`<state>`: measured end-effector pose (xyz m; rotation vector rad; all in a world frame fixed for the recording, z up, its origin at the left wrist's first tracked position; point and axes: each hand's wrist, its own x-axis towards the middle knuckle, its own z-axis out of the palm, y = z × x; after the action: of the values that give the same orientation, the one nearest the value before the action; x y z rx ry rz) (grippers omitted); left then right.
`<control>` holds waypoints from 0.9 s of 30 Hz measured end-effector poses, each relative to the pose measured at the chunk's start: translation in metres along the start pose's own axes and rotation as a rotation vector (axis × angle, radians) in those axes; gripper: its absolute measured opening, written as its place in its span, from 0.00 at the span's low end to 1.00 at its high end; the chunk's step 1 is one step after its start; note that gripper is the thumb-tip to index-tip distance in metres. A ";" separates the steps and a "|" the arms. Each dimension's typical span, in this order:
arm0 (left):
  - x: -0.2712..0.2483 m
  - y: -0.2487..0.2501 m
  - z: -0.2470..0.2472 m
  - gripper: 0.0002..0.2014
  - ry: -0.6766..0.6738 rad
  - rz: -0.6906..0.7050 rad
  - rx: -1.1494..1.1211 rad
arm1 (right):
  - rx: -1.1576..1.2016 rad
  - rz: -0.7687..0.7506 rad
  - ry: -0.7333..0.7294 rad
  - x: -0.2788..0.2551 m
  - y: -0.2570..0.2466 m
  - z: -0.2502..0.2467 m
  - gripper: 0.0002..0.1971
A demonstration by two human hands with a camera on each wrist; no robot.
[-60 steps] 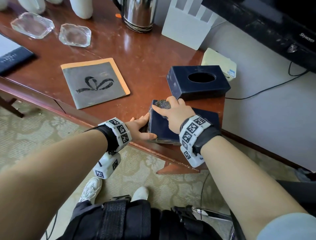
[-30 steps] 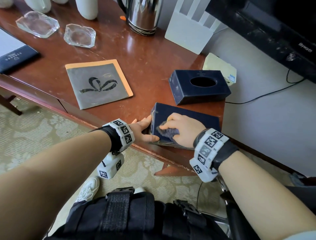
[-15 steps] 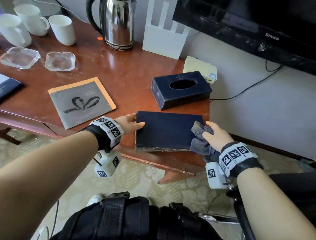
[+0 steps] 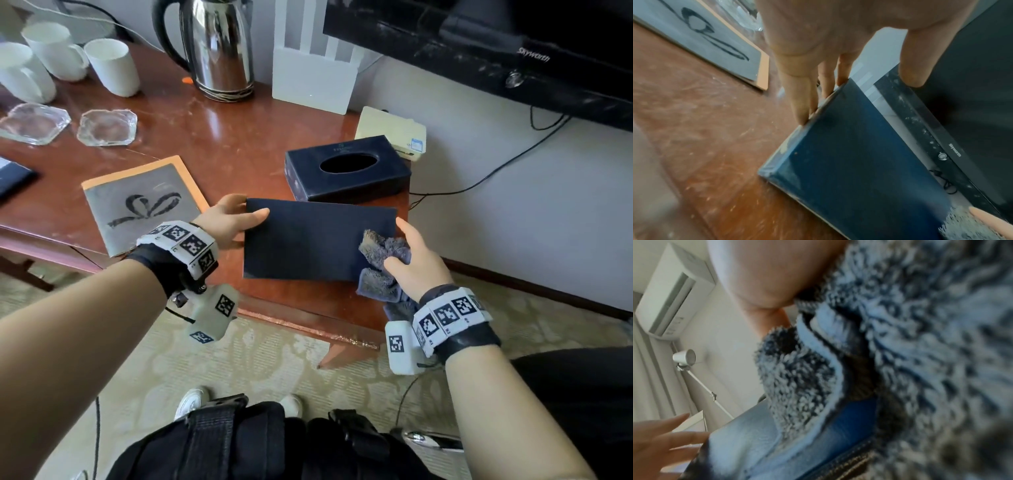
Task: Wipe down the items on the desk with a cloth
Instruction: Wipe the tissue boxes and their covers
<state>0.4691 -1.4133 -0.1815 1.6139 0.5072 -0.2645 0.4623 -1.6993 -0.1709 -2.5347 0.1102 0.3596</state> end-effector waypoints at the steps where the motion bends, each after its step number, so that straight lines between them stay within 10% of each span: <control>1: -0.002 0.002 -0.002 0.25 0.011 0.031 -0.001 | 0.030 -0.008 0.010 -0.003 0.001 0.000 0.34; 10: -0.026 -0.007 -0.015 0.08 0.016 0.172 0.100 | 0.223 -0.013 0.029 -0.038 0.027 0.008 0.29; 15: -0.036 -0.014 -0.015 0.28 -0.001 0.291 0.548 | 0.255 0.009 0.055 -0.051 0.035 -0.002 0.19; 24: -0.040 -0.009 -0.009 0.30 -0.027 0.525 0.935 | 0.287 -0.076 0.475 -0.044 0.016 -0.045 0.20; 27: -0.042 -0.001 0.010 0.31 -0.136 0.579 1.073 | 0.116 -0.167 0.357 -0.027 0.004 -0.038 0.20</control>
<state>0.4333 -1.4306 -0.1640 2.6651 -0.3072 -0.2082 0.4448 -1.7232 -0.1354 -2.4458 0.0522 -0.1628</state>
